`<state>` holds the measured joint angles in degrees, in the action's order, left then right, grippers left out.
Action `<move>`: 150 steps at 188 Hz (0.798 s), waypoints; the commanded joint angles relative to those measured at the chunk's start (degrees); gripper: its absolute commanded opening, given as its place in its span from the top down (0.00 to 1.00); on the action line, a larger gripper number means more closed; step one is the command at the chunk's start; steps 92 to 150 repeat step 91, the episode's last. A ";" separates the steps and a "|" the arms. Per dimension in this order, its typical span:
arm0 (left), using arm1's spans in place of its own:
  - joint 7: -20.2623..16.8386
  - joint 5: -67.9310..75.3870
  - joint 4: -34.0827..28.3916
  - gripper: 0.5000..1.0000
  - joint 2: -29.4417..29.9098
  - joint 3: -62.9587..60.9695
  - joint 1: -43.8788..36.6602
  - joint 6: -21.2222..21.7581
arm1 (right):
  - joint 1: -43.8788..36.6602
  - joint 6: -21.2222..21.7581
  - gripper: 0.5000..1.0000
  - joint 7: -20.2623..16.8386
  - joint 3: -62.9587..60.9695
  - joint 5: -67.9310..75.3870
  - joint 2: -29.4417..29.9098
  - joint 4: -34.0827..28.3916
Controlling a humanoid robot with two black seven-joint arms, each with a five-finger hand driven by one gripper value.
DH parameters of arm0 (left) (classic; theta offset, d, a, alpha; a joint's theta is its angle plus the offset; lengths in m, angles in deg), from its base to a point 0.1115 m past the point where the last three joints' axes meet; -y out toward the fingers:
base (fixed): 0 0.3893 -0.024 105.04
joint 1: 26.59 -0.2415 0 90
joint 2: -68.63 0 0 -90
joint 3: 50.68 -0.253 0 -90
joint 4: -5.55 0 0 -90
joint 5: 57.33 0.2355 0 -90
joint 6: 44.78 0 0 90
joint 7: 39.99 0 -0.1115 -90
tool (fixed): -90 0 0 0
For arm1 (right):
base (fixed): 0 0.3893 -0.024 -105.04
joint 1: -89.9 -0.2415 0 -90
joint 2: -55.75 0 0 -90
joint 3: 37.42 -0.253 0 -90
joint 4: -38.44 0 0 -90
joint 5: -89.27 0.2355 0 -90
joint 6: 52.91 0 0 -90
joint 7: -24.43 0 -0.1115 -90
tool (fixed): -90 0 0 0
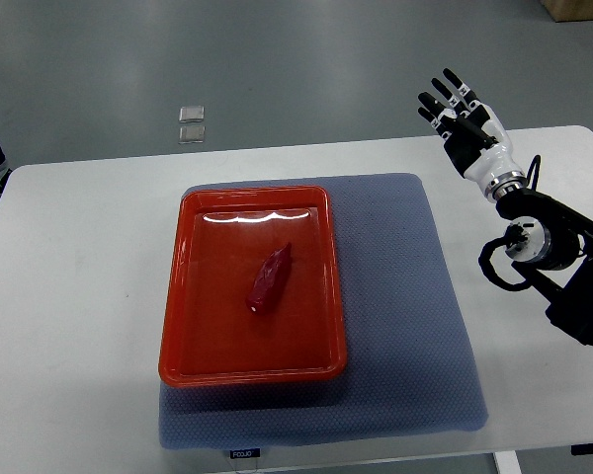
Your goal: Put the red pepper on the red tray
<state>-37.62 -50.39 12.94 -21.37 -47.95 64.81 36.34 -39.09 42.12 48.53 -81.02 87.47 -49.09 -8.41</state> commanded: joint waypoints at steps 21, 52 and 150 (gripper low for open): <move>0.00 0.00 0.00 0.00 0.00 0.00 0.00 0.00 | 2.43 0.16 0.17 0.34 0.26 0.40 0.69 0.28; 0.00 0.00 0.00 0.00 0.00 0.00 -0.17 0.00 | 2.96 -0.01 0.17 0.51 0.09 0.40 1.57 1.07; 0.00 0.00 0.00 0.00 0.00 -0.09 -0.17 0.00 | 2.87 0.08 0.17 0.51 -0.09 0.40 1.83 1.07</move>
